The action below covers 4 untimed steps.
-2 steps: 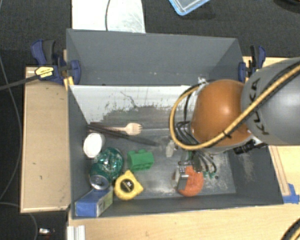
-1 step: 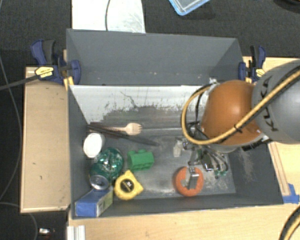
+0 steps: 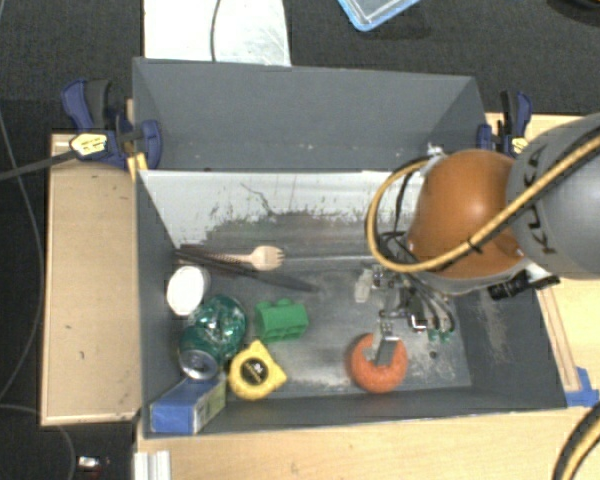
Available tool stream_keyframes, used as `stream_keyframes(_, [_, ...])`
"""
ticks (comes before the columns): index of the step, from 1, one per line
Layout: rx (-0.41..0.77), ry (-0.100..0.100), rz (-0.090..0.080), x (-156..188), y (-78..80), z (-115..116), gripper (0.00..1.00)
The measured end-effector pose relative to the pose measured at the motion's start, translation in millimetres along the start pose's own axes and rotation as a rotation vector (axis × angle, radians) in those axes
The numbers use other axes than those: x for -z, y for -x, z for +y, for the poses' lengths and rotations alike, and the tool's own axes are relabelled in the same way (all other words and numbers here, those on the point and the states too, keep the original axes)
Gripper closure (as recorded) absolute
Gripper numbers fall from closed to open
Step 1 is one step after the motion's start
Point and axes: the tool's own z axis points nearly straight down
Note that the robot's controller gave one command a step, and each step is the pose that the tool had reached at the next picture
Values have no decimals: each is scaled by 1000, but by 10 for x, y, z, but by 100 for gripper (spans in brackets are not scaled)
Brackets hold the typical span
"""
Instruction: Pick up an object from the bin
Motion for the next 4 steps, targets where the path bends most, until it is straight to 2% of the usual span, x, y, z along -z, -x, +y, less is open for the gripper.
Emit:
stream_keyframes(1, [-7, 0, 3, -71, 46, -180, 0])
stream_keyframes(2, [210, 1, -4, -498, -32, -332, 0])
stream_keyframes(3, [190, 0, -6, -721, -103, -97, 100])
stream_keyframes(4, [189, 0, -6, -721, -103, -97, 100])
